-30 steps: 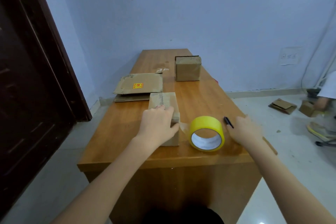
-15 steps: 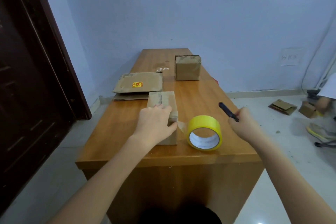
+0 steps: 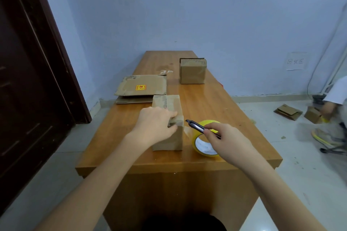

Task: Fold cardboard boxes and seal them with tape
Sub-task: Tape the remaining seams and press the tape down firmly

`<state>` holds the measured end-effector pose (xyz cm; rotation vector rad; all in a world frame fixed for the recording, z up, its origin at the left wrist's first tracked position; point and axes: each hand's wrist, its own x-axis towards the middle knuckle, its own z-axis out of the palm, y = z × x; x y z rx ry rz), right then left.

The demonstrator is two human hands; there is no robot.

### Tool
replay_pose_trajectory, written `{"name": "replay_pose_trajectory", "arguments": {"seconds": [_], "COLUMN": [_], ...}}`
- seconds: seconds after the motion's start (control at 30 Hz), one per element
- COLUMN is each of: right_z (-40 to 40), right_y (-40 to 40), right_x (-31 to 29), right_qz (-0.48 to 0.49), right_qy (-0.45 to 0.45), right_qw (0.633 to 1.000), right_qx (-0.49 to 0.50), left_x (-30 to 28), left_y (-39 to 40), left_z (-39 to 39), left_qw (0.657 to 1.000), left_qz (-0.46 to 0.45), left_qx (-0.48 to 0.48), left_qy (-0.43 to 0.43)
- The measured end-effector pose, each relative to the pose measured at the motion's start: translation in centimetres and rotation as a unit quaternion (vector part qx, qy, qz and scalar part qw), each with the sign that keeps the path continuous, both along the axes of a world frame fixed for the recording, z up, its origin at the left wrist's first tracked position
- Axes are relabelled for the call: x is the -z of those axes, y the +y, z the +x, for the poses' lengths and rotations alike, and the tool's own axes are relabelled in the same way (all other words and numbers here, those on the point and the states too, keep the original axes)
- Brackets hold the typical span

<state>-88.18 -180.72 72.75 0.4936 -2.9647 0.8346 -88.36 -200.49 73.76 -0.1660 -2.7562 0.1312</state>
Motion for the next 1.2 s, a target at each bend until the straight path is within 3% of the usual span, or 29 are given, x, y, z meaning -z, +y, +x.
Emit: {"name": "replay_pose_trajectory", "arguments": {"seconds": [0.23,0.47,0.73,0.9,1.07,1.2], "right_z": [-0.3,0.6,3.1,5.4,4.7,4.0], "right_y": [-1.7,-1.3,-1.4,-2.1,0.7,1.8], "right_x": [0.3,0.3,1.6,2.7,0.9,0.1], "right_qz": [0.004,-0.052,-0.078,-0.044,-0.108,-0.179], "right_qy": [-0.011,-0.050,0.001,-0.011,-0.083,-0.055], "right_qw": [1.000,0.997,0.996,0.997,0.989,0.981], "right_qx": [-0.007,-0.032,-0.045,-0.070,-0.051,-0.046], "left_x": [0.0,0.5,0.6,0.5,0.4,0.6], "left_y": [-0.1,0.3,0.3,0.0,-0.7,-0.7], "left_z": [0.0,0.0,-0.1,-0.2,0.0,-0.1], "left_qw": [1.000,0.999,0.998,0.999,0.999,0.999], "left_qz": [-0.016,-0.038,-0.058,-0.053,-0.032,-0.032], "left_qx": [0.003,-0.001,-0.011,-0.009,0.010,0.006], "left_qy": [-0.008,0.003,0.000,0.004,0.000,0.010]}}
